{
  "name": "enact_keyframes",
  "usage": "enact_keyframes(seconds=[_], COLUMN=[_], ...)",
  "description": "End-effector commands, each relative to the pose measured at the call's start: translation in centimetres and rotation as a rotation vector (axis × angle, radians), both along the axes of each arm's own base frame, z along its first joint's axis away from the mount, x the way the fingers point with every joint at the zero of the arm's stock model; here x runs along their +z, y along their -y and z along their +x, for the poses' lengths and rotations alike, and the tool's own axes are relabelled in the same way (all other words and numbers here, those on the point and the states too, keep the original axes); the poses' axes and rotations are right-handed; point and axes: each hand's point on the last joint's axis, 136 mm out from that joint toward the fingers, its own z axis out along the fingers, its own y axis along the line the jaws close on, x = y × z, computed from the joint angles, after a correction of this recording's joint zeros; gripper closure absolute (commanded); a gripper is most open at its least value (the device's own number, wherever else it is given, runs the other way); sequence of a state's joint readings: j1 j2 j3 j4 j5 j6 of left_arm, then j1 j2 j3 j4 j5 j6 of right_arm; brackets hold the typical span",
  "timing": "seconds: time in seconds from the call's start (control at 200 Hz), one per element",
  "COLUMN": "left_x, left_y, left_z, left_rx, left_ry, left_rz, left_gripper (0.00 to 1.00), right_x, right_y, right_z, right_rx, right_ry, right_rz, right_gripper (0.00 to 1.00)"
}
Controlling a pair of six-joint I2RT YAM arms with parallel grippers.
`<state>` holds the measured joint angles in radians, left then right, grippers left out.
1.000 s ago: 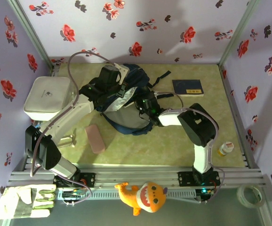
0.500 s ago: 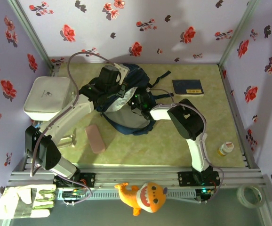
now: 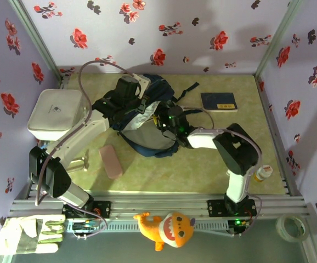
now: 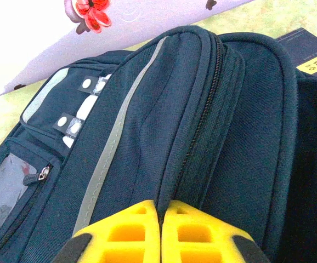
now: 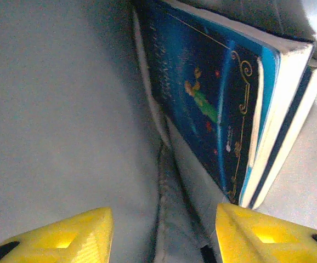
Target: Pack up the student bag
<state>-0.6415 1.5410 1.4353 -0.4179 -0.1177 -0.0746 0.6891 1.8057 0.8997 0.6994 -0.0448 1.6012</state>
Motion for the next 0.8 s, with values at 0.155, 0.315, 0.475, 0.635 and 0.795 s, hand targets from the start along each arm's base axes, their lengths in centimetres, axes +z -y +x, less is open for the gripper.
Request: enact_keyframes(seconds=[0.155, 0.315, 0.475, 0.635, 0.795], left_x=[0.5, -4.4, -6.7, -7.8, -7.5], left_y=[-0.7, -1.2, -1.2, -2.6, -5.2], left_z=[0.8, 0.2, -0.5, -1.0, -2.0], left_rx=[0.044, 0.048, 0.024, 0.057, 0.151], left_ry=[0.057, -0.038, -0.099, -0.118, -0.145], left_rz=[-0.101, -0.042, -0.02, -0.004, -0.017], left_gripper=[1.0, 0.87, 0.41, 0.18, 0.1], right_x=[-1.1, -2.5, -3.9, -3.3, -3.3], right_y=[7.7, 13.0, 18.4, 21.7, 23.5], right_z=[-3.9, -6.0, -6.9, -6.2, -3.0], right_rx=[-0.145, -0.189, -0.211, -0.19, -0.124], right_ry=[0.015, 0.008, -0.073, -0.073, -0.113], right_rz=[-0.222, -0.465, -0.623, -0.765, -0.813], right_gripper=[0.42, 0.31, 0.25, 0.16, 0.13])
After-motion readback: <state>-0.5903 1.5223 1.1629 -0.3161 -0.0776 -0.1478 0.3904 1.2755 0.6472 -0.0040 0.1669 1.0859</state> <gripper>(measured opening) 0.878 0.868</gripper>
